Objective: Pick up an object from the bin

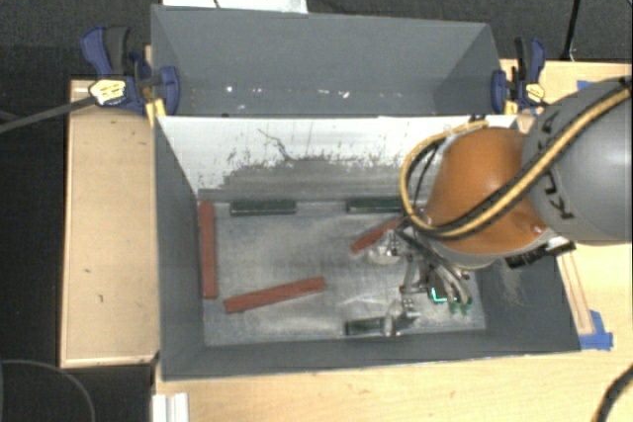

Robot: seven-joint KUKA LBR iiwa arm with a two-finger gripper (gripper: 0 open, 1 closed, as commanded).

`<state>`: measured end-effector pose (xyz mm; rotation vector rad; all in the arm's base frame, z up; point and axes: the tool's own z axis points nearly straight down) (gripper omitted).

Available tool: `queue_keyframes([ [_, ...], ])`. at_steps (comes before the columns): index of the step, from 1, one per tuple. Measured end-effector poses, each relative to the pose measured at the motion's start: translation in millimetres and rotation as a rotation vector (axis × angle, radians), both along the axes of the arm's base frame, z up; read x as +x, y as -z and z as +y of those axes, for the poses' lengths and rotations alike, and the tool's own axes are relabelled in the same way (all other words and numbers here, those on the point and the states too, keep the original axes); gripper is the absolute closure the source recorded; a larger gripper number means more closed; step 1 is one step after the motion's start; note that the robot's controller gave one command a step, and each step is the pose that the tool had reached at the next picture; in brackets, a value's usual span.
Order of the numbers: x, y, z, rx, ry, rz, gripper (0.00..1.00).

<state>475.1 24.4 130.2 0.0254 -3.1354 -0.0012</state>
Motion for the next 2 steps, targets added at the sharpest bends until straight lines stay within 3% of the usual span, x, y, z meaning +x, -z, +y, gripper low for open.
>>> queue_keyframes([
  [1, 2.0, -3, 0, 0.000, 0.001, -0.007, 0.00],
  [2, 8.6, 55, -9, 0.000, -0.149, 0.011, 1.00],
])
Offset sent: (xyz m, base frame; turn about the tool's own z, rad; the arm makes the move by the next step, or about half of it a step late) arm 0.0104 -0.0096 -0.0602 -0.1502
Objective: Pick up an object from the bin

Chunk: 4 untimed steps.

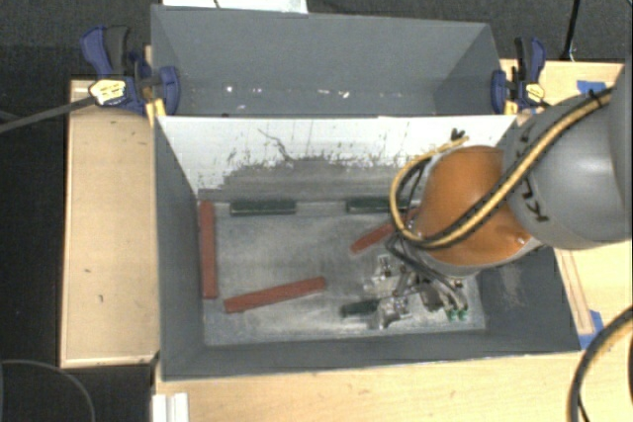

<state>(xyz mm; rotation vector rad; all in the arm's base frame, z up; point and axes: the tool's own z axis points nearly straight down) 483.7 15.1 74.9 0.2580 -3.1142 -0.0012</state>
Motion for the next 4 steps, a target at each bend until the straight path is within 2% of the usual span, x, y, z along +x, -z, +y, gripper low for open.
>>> queue_keyframes([
  [1, 0.0, 0, 0, 0.000, 0.001, 0.000, 1.00],
  [2, 13.4, -110, 7, 0.001, 0.053, -0.019, 1.00],
  [3, 13.4, -110, 7, 0.001, 0.054, -0.019, 0.00],
  [4, 13.4, -110, 7, 0.001, 0.055, -0.019, 0.00],
])
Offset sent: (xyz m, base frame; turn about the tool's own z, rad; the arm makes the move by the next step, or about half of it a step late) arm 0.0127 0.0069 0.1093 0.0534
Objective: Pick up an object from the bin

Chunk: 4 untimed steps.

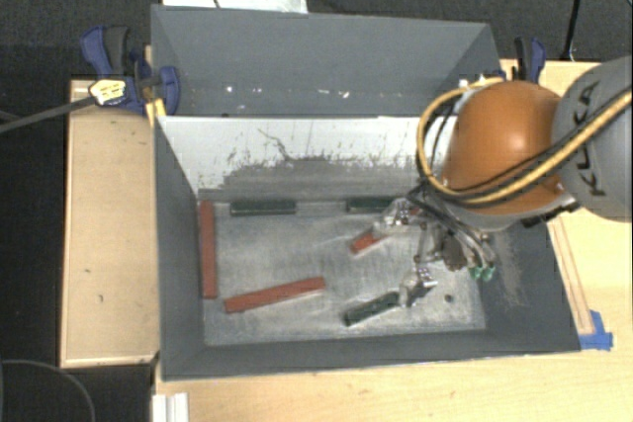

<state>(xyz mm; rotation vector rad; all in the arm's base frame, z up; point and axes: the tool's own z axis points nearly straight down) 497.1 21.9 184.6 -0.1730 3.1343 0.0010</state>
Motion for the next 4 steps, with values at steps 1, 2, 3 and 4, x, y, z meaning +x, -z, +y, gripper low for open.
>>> queue_keyframes([
  [1, 3.6, 101, -8, 0.000, 0.015, 0.002, 1.00],
  [2, 5.3, 100, -8, 0.000, 0.016, -0.004, 0.00],
  [3, 5.1, 100, -8, 0.000, 0.017, -0.003, 0.00],
  [4, -2.0, 103, 34, -0.004, 0.068, -0.033, 0.00],
])
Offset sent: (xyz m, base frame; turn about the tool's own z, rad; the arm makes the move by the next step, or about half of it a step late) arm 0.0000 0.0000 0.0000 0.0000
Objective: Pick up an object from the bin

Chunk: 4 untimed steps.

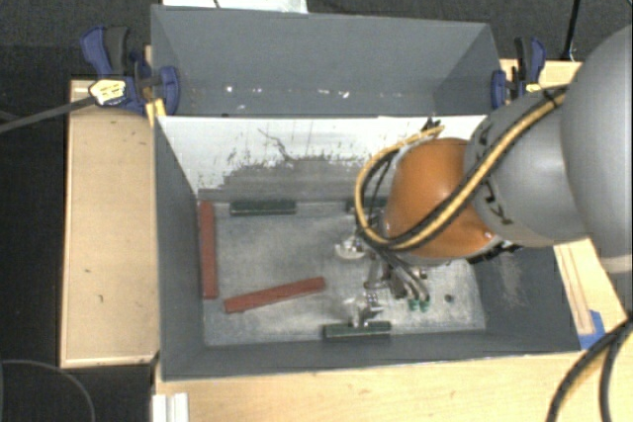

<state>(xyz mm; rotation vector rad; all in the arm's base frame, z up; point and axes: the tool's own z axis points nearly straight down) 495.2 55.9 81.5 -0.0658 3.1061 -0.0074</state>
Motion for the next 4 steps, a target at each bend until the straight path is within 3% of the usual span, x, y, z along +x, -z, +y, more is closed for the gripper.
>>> queue_keyframes([
  [1, 16.6, 7, 34, 0.010, 0.119, 0.028, 0.00],
  [2, 15.7, 7, 87, 0.010, 0.074, 0.025, 1.00],
  [3, 15.7, 7, 87, 0.010, 0.073, 0.025, 1.00],
  [4, 27.6, -165, 64, 0.007, 0.051, 0.027, 1.00],
])
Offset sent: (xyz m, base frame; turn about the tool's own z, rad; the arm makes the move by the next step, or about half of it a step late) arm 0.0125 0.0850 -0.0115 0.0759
